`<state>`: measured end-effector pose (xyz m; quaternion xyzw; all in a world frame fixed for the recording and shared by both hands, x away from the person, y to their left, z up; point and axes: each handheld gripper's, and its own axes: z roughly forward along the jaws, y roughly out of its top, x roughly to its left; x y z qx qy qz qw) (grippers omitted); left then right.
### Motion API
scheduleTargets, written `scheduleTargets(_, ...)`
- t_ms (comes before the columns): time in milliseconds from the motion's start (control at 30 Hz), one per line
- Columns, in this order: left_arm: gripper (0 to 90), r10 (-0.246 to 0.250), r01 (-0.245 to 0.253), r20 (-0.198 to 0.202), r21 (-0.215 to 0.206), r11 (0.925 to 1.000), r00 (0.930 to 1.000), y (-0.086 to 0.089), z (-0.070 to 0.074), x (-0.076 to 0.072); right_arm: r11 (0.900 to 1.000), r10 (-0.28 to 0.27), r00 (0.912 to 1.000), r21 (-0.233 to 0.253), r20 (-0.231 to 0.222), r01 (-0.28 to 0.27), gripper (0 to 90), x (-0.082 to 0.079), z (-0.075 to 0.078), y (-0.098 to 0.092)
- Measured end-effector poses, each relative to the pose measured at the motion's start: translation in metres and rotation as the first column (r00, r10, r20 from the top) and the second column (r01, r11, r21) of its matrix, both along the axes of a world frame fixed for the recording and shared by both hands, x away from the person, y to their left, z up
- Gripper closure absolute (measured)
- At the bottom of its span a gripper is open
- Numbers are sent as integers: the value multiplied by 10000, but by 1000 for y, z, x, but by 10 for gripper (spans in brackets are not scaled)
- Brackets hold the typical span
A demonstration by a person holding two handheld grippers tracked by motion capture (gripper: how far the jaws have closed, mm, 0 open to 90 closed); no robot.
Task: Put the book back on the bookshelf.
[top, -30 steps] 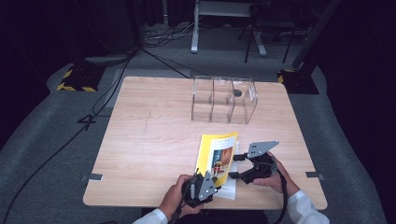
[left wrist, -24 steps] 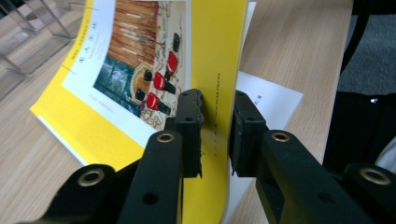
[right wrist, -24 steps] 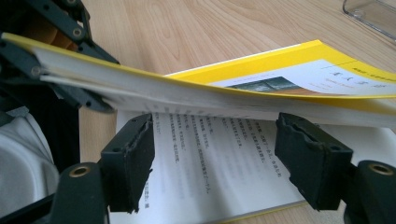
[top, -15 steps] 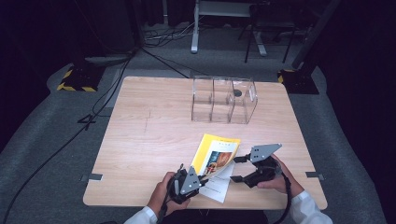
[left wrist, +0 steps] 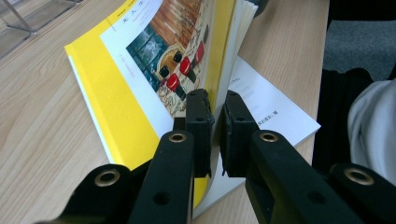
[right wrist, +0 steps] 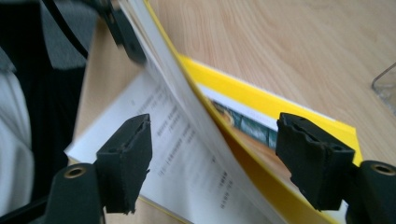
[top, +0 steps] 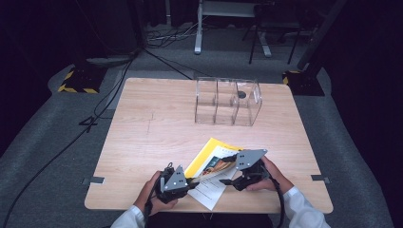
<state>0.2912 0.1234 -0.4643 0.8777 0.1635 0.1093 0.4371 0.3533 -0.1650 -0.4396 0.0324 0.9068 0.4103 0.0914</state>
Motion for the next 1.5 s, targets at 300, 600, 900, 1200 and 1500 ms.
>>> scheduleTargets(300, 803, 13, -9, -228, 133, 9999, 9997, 30, 1, 8, 9881, -693, 9888, -1276, 1320, 862, 592, 18, -26, 1)
scheduleTargets(600, 706, 1225, -1221, -370, 107, 9925, 9918, 66, 10, 38, 9984, -289, 9820, -430, 1866, 376, 775, 14, -29, 4)
scheduleTargets(900, 328, 2437, -2439, 212, 109, 9697, 9696, 61, 17, 22, 9971, -331, 9798, -612, 1972, 460, 798, 8, -26, 21)
scheduleTargets(1200, 302, 2507, -2697, 1354, 1472, 9516, 9586, -6, 22, 12, 9931, -353, 9786, -1025, 2028, 571, 797, 5, -21, 31)
scheduleTargets(1500, 698, 2188, -2408, 1167, 2318, 9425, 9688, -1, 4, 14, 9961, -507, 9852, -627, 1636, 616, 734, 7, -21, 30)
